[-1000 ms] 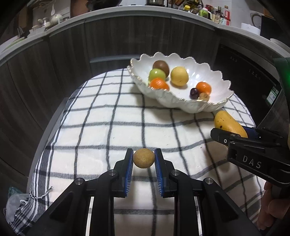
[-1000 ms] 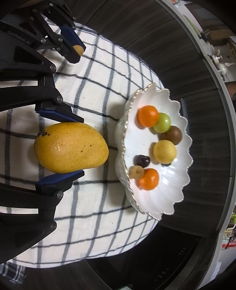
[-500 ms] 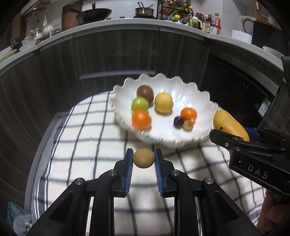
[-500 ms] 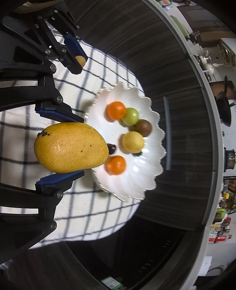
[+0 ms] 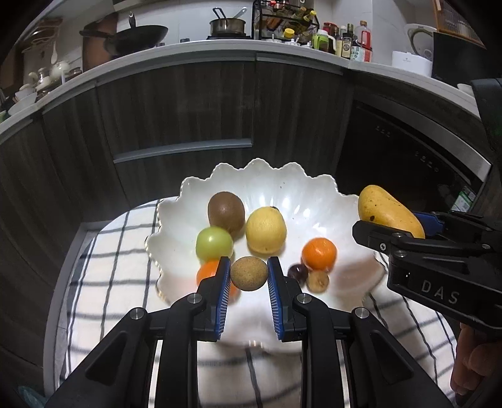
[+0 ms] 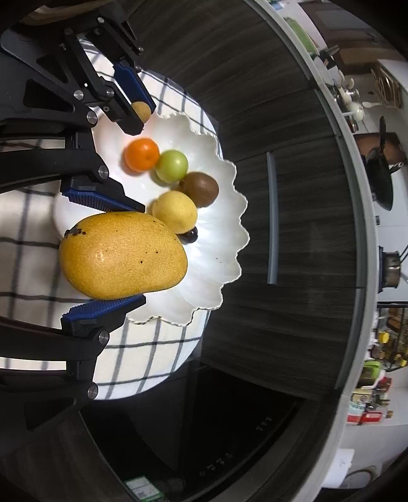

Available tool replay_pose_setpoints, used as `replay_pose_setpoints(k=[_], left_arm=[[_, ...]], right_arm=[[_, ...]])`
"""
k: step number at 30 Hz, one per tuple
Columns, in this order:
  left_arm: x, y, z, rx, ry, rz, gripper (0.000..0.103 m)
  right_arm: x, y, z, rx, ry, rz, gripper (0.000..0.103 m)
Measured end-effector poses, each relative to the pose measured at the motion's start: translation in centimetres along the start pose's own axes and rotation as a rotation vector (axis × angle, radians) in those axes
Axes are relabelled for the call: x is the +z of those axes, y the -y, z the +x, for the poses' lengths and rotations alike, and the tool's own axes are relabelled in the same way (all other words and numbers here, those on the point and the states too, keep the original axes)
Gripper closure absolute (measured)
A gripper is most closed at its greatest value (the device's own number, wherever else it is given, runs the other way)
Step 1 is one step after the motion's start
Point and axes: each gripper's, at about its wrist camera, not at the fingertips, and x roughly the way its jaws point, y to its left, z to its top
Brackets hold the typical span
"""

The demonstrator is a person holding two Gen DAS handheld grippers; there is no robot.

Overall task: Organize fruits
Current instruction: 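Carry the small brown fruit over the bowl while the right tool carries the mango there, then open the left tool releasing the small fruit while the right tool releases the mango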

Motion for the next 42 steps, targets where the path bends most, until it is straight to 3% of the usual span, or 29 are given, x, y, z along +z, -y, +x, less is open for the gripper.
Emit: replay_pose_setpoints(k=[11,23,29,33,37,42], left_arm=[[0.8,-0.7,4.8,-0.014,-0.080,-0.003,0.079],[0.3,0.1,7.5,-0.052,-0.157,0.016,0.079],[0.0,0.1,8.0,-0.034,-0.173,0.006,0.078],[0.1,0.3,7.8,-0.028,-0.170,0.012,0.064],[0.0,0.5,7.6,-0.029,-0.165,0.013,0.053],[0.0,0.4,6.6,-0.010,-0.143,-0.016,0.027]], right_arm=[[1.8,0.1,4.5,0.000,-0.051,-0.027,0.053],[1.4,1.4,7.3,0.007,-0.105,0.006,0.052],[1.2,1.5,7.9,0.000,-0.123,0.002,0.052],[1.1,1.6,7.9,-0.005,-0.131,0.009,0.051],[1.4,1.8,6.7,-0.054,-0.086,0.020,0.027],[1.9,2.1,5.6,-0.087,-0.054,0.023,0.026]])
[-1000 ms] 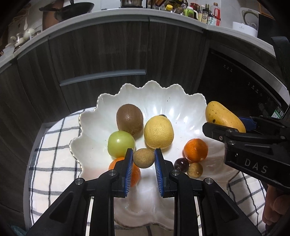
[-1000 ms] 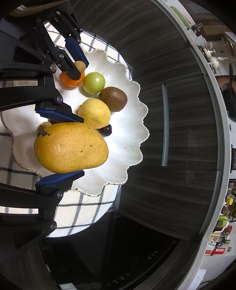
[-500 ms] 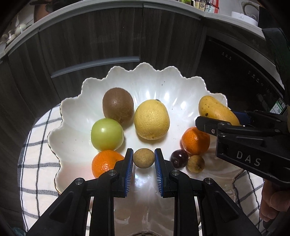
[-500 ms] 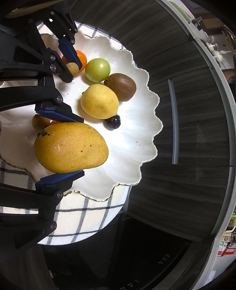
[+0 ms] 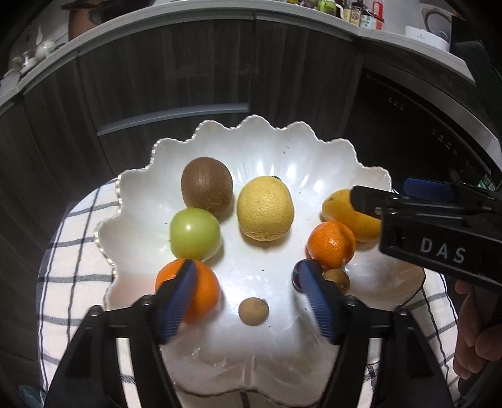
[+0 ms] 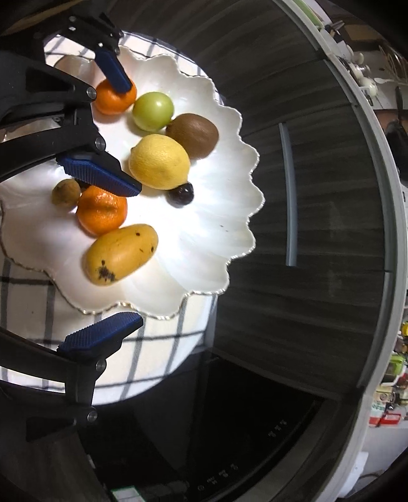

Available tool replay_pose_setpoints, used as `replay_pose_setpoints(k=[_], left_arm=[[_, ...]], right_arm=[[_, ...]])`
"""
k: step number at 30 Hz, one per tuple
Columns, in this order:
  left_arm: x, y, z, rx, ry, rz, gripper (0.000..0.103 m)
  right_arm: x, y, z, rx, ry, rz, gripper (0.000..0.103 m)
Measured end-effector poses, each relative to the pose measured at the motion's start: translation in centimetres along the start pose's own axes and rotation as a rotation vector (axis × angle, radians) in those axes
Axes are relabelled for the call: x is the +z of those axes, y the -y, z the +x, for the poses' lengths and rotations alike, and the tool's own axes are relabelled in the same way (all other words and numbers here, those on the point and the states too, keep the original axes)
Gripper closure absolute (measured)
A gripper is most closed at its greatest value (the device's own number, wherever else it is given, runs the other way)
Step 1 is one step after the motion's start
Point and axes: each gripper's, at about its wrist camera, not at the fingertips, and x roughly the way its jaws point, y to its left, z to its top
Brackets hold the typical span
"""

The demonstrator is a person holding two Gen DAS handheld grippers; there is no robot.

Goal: Organize fruits

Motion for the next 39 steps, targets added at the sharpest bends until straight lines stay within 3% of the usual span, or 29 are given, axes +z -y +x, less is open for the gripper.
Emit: replay_pose_setpoints(k=[2,13,27,39], left_arm=[[0.0,-0.3,-0.3,0.010,0.006,-0.019,0.020],[-0.7,-0.5,-3.1,0.020,0.032,-0.016,0.020],[-2.1,-0.7,-9.4,0.051,0.101,-0.002,0.020],[-5.0,-0.8,-14.2,0.079,0.124,-0.016,0.020]], right_arm=[[0.0,0.0,-0.4,-0.013,0.006,-0.004,0.026],[-1.8,0.0,-3.7,-0.018,0.034,0.015,0.026],[-3.8,-0.8,-9.4,0.003,0.084,0.061,0.026],[-6.9,-1.8,-14.8,-0.020,0.149,0.084,0.026]])
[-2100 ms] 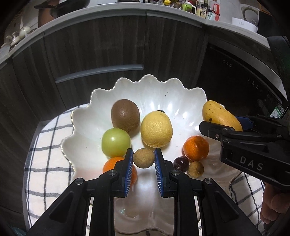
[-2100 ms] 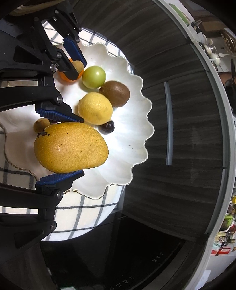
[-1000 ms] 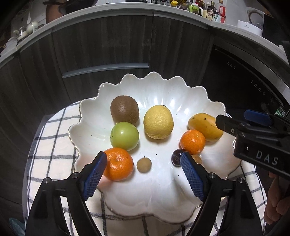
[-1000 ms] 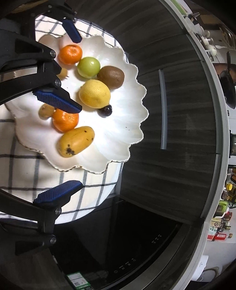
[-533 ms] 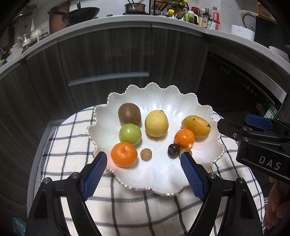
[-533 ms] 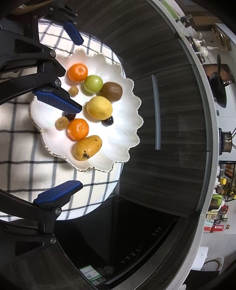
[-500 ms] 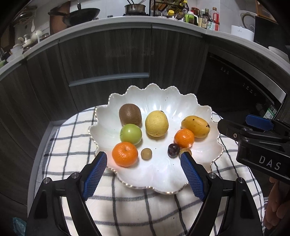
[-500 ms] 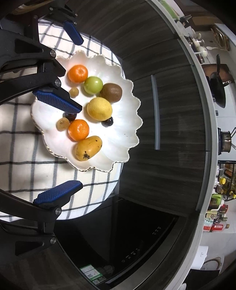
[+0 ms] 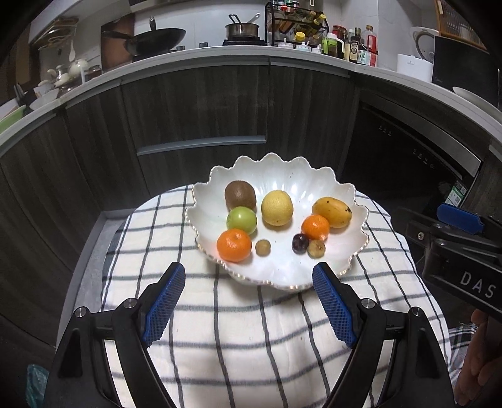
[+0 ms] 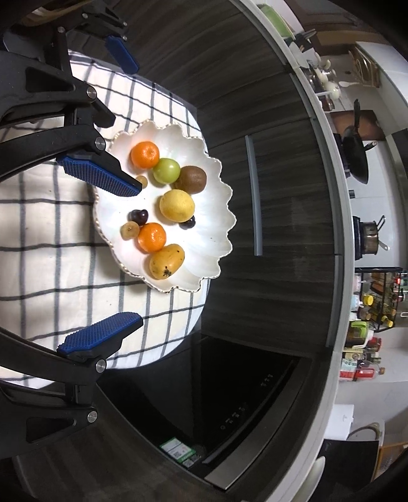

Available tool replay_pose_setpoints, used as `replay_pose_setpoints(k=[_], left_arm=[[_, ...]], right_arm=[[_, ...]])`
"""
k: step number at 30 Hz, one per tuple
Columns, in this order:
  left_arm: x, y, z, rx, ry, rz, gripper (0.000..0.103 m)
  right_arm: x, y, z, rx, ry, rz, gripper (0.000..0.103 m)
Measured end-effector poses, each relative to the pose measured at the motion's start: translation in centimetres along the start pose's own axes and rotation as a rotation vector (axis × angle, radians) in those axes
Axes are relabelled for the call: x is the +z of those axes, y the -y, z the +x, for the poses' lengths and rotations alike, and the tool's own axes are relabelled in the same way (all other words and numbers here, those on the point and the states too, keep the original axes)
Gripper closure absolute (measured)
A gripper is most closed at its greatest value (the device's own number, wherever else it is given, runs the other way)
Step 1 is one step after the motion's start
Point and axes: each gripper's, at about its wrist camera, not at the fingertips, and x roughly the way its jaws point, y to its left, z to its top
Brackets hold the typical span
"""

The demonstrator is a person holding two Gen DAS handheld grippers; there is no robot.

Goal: Organize fruits

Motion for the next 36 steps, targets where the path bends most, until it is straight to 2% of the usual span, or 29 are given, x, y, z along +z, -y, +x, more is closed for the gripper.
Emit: replay_pose_setpoints(k=[3,13,21,30,36], left_arm=[[-0.8,-0.1,-1.3,0.013,0.011,-0.002,0.015],[-4.2,-1.0,-5.1,0.051,0.017,-0.020,0.010],[-7.6,-1.2,-8.0,0.111,0.041,-0.040,0.007],[-11.1,-1.3,-9.8,0.135,0.051,-0.052,0.007],[-12.7,-0.9,-11.3,0.150,0.086,-0.050,0.003]], right_arm=[[-0.8,0.0,-1.3,0.007,0.004,0.011,0.026],[-4.5,-0.5,-4.2,0.015,0.002,0.008,0.026],[-8.1,-0.6,-7.5,-0.027,0.073,-0.008,0.026],[-11.5,-0.4,-8.8,-0.011,0.066,0.016,0.026],[-13.0,0.0,-10.3,-0.033,0.115,0.017,0.024]])
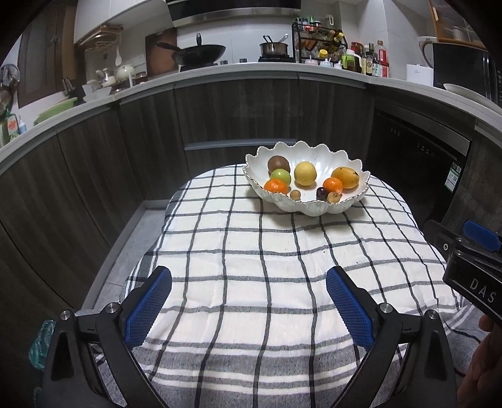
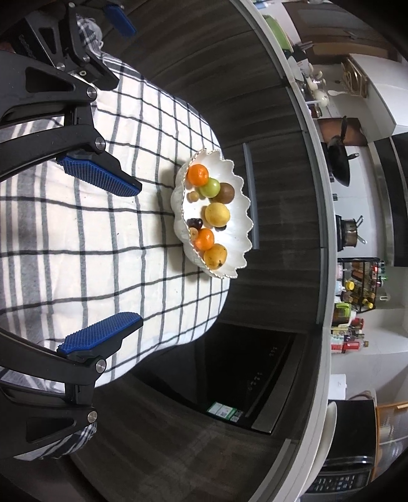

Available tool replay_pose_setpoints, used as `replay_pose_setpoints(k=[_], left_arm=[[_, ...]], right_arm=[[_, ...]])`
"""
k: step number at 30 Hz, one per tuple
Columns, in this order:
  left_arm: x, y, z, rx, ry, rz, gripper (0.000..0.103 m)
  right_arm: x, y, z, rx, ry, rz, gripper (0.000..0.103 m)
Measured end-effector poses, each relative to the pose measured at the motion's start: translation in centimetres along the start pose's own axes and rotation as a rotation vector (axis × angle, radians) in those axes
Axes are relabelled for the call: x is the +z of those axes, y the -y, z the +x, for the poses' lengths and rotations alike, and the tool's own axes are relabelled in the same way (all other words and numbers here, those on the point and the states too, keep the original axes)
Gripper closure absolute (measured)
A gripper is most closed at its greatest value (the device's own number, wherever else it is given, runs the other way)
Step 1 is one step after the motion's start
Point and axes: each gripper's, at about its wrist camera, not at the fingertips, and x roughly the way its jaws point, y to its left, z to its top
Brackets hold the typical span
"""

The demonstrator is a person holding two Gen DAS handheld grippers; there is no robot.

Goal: Organize fruits

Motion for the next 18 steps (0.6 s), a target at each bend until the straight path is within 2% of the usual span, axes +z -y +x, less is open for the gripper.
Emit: replay_pose_setpoints(k=[2,12,18], left_arm=[[-0.3,0.0,-0.3,0.001,0.004,-0.001,0.003],[-1.8,-0.2,-2.1,0.024,0.075,-0.011,0.000],[-2.3,-0.4,-2.5,0.038,0.076,-0.023,0.000]], right_arm=[[-0.3,0.1,-0.5,-0.009,0.016,-0.001,0.017],[-1.8,0.0,-2.3,0.002,0.091,-0.024,0.017],[-2.3,0.1,-2.6,0.000,0.095,-0.028,0.016]])
